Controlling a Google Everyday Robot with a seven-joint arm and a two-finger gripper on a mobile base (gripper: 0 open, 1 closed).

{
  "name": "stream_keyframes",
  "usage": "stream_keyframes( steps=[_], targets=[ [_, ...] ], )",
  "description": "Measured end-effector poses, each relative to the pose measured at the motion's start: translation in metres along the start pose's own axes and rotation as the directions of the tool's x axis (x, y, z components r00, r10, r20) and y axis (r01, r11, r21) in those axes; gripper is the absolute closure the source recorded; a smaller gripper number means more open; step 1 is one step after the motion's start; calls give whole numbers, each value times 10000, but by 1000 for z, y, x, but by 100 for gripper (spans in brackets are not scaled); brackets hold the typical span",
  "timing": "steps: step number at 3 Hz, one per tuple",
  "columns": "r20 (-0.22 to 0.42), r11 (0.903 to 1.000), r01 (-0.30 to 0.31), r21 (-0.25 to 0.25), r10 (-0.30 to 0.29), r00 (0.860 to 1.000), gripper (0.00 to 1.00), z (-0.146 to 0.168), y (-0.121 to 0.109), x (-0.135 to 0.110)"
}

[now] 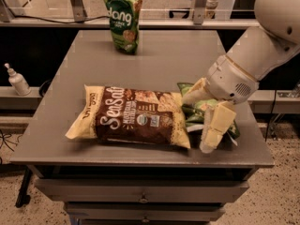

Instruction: Move green jalapeno chip bag near brown chip bag

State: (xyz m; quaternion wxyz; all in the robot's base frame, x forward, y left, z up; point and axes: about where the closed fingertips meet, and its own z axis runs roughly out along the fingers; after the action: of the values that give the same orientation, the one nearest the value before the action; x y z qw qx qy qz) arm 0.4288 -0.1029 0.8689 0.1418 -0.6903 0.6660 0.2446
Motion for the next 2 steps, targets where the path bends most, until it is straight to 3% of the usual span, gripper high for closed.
stream_keyframes(
  steps=[1, 2],
  targets=[
    [241, 9996, 7, 297, -14, 9997, 0, -18, -6, -7],
    [720, 9950, -300, 957, 231, 9971, 0, -55, -13, -8]
  ],
)
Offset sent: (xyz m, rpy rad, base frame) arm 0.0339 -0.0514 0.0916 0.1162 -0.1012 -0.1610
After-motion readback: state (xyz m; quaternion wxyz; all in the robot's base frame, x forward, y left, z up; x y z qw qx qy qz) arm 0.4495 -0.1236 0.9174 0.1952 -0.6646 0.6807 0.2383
